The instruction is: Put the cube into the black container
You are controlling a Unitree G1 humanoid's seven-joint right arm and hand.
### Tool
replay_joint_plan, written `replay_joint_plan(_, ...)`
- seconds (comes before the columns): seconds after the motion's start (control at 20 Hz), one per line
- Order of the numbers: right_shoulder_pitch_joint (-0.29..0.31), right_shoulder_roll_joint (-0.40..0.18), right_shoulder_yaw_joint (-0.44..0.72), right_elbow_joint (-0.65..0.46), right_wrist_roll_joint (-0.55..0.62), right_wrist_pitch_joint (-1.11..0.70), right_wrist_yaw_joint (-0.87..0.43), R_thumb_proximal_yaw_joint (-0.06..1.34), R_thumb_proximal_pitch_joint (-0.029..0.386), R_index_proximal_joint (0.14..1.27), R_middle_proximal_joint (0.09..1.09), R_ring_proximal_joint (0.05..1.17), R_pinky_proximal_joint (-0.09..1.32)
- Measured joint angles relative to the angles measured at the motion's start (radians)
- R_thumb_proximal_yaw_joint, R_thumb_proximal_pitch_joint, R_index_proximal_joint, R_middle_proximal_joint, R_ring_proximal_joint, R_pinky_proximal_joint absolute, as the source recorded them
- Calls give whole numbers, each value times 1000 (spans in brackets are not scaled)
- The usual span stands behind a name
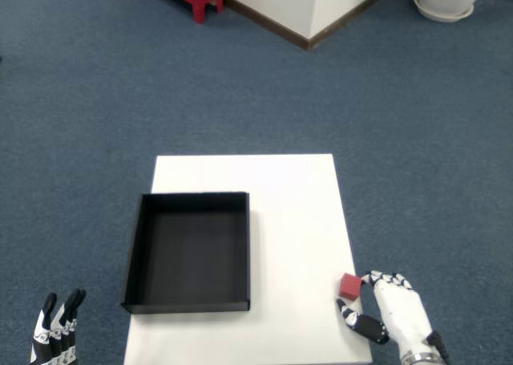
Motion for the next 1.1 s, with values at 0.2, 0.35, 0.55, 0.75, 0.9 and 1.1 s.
replay_joint_plan(0.2,0,0,-2,0,-9,0,-5,764,23,533,270,280,110)
replay_joint_plan(0.35,0,2,-2,0,-12,0,-15,769,18,524,269,277,104)
replay_joint_plan(0.55,-2,4,-2,0,-12,0,-24,779,9,504,264,270,94)
replay_joint_plan(0.75,-2,6,-2,3,-18,-4,-36,779,2,486,258,261,78)
replay_joint_plan(0.9,-1,6,-5,6,-18,-12,-39,779,-1,462,256,258,68)
replay_joint_plan(1.1,-1,6,-5,7,-25,-14,-49,788,-3,433,249,249,53)
